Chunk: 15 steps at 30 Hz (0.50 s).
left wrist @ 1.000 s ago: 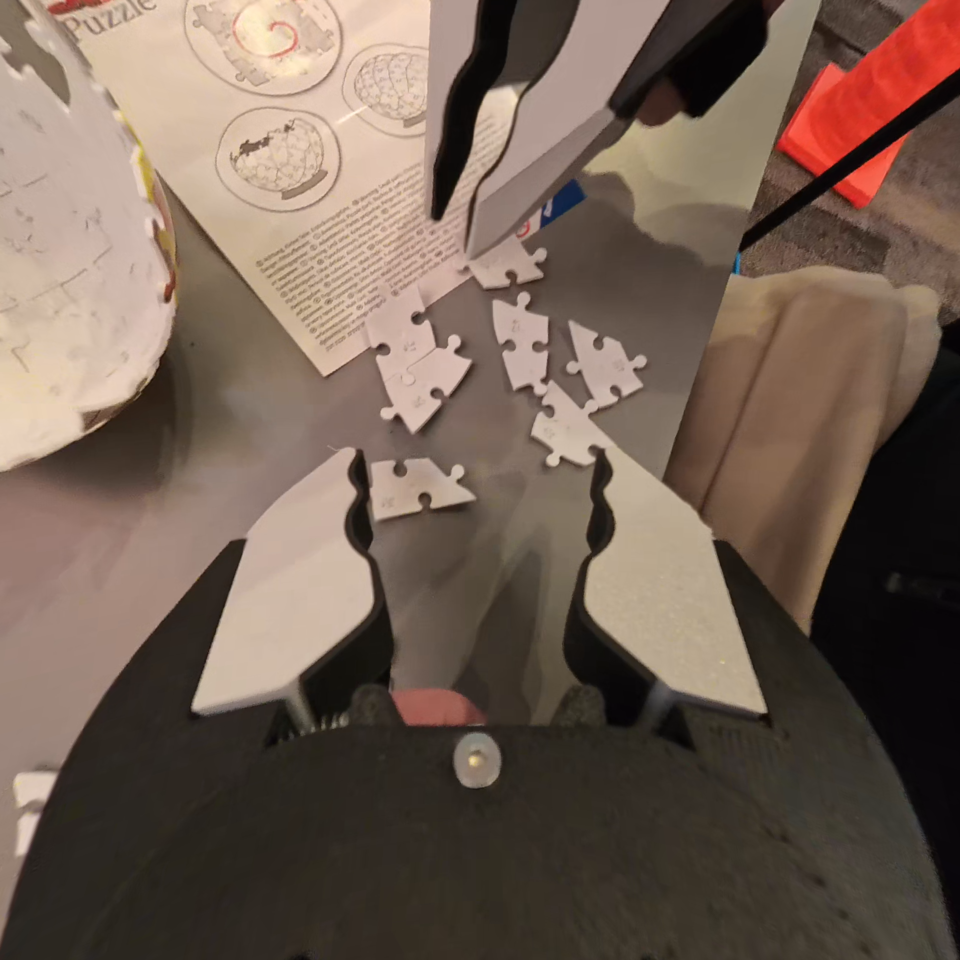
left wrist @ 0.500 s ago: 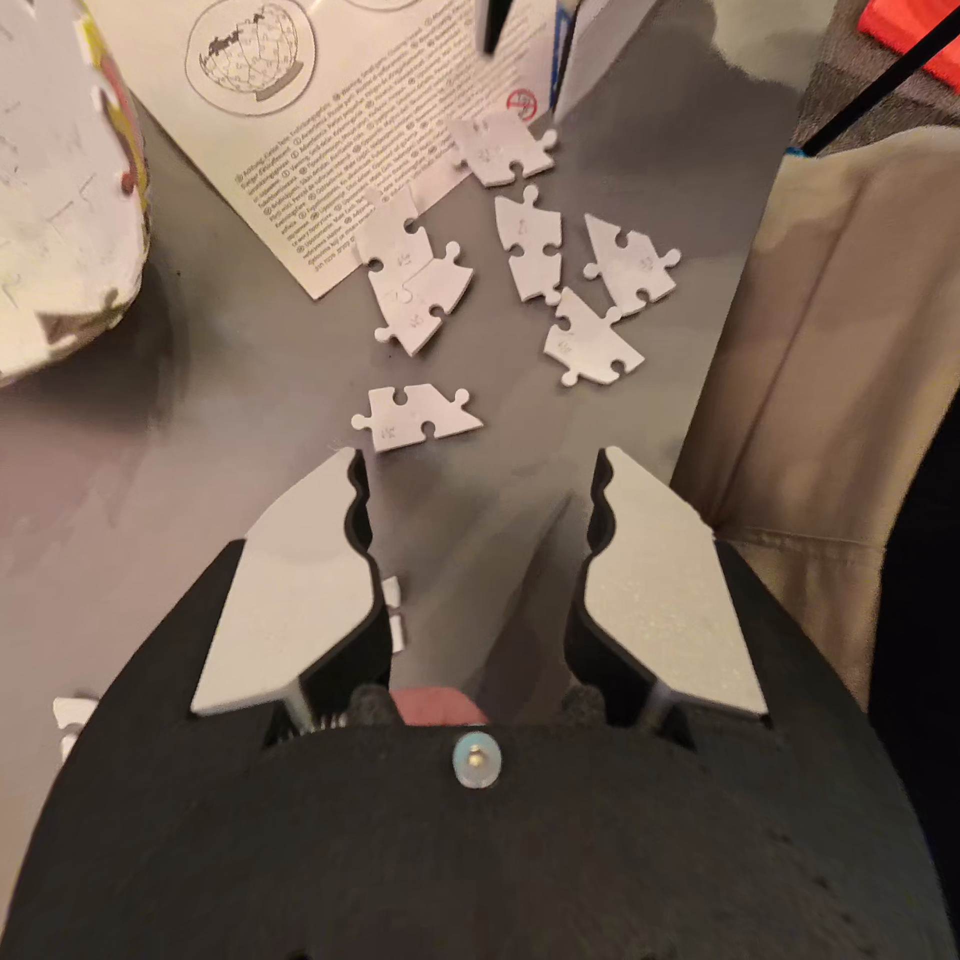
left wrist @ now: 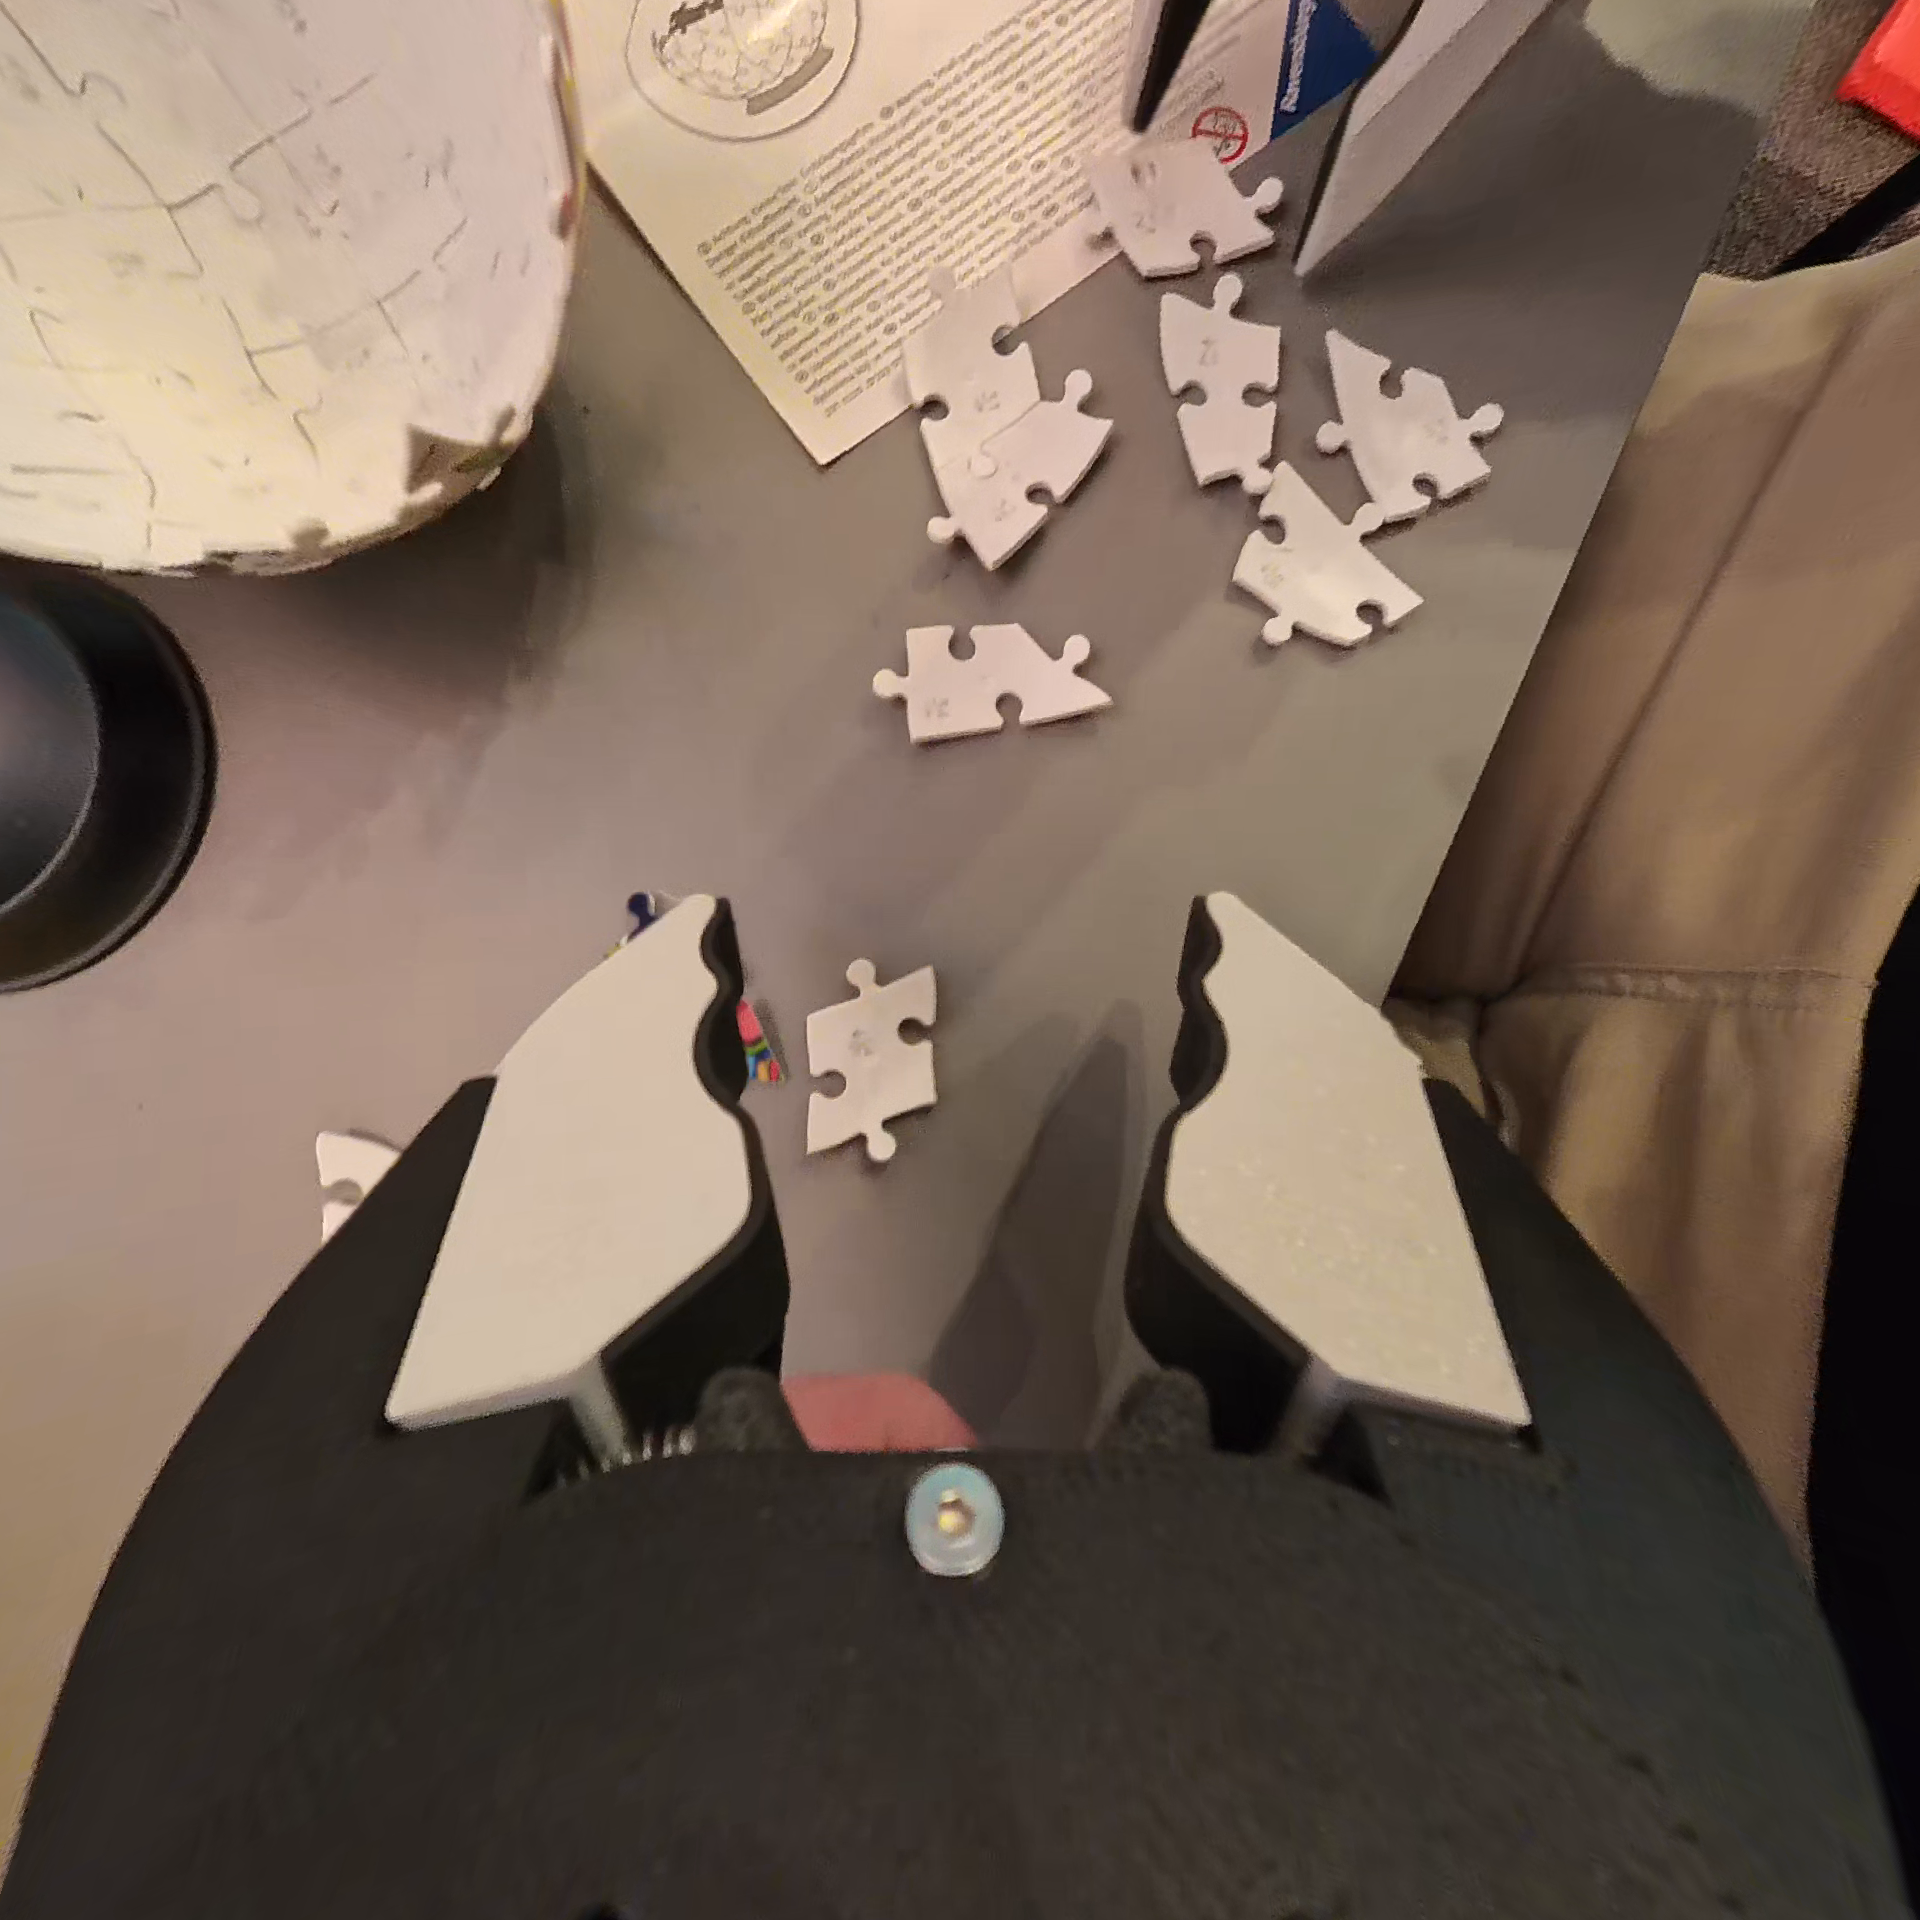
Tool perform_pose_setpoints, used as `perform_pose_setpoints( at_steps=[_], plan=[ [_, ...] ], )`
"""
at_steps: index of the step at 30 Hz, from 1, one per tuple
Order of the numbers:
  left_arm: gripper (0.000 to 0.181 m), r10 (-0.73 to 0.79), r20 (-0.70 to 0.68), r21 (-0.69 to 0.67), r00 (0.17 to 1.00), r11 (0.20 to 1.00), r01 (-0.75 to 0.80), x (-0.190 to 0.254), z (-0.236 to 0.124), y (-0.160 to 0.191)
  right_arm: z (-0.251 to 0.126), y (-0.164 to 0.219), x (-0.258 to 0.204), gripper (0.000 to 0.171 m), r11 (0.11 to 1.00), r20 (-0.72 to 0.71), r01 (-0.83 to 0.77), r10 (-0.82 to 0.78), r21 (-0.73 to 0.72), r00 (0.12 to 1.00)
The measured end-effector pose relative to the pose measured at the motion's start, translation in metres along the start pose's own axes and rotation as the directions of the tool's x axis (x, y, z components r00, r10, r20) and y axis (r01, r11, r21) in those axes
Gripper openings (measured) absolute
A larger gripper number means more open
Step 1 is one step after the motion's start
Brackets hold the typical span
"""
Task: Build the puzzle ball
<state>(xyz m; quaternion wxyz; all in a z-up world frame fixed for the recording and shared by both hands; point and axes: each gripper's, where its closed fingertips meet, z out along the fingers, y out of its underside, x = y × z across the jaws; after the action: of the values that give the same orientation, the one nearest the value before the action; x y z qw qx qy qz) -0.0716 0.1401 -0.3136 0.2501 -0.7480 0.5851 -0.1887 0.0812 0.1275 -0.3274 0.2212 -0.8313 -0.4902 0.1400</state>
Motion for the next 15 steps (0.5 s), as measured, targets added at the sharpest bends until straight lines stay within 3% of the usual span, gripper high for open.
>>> perform_pose_setpoints(
  at_steps=[4, 15],
  plan=[
    [0.08, -0.011, 0.011, 0.001, 1.0, 1.0, 0.011, 0.0, -0.005, 0.006, 0.005, 0.0, 0.001, 0.032, 1.0, -0.014, -0.003, 0.002, -0.019, 1.0],
    [0.08, 0.001, 0.009, 0.008, 1.0, 1.0, -0.001, 0.002, -0.011, 0.008, -0.012, 0.027, 0.032, 0.031, 0.993, -0.103, -0.104, 0.097, -0.058, 0.99]
  ],
)
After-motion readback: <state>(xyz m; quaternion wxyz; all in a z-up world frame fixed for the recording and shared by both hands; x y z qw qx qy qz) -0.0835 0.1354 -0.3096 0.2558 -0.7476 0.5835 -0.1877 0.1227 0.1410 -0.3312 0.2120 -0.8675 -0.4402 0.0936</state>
